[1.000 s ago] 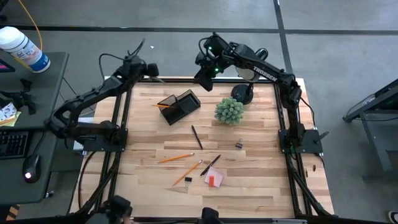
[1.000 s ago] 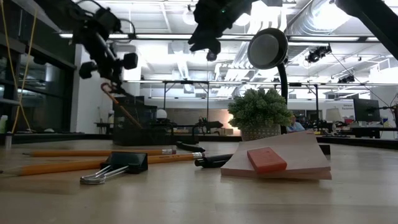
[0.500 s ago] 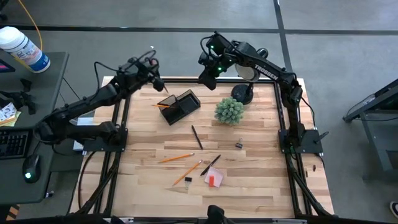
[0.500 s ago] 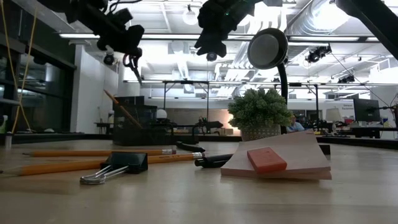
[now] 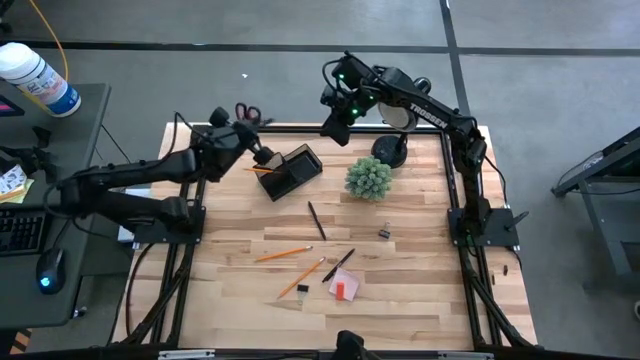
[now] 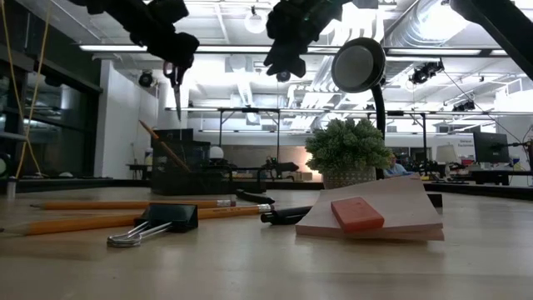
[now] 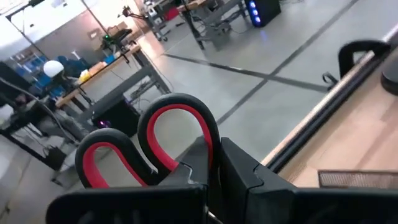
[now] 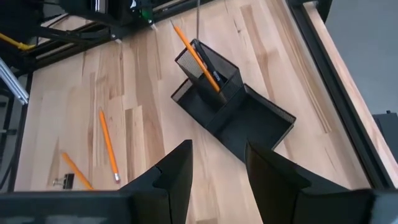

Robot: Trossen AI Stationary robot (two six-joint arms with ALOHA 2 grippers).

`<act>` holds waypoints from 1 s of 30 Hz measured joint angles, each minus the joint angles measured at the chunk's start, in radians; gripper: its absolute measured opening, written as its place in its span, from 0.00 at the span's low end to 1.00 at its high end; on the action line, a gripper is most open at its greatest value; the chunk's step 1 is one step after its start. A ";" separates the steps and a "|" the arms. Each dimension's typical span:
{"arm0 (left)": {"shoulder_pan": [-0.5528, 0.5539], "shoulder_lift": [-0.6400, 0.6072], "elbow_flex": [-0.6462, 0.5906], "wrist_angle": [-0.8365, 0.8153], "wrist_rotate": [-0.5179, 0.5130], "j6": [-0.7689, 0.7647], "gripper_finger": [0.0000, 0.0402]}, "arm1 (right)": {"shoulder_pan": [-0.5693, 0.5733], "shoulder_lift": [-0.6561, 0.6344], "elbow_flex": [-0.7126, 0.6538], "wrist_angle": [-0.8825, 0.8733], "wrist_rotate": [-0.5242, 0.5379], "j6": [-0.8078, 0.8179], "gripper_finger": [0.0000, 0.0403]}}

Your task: Pick and place office supplies into organizer

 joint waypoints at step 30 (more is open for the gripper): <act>-0.167 0.395 0.000 0.066 -0.213 -0.032 0.00 | -0.098 -0.113 0.000 -0.059 0.008 -0.017 0.35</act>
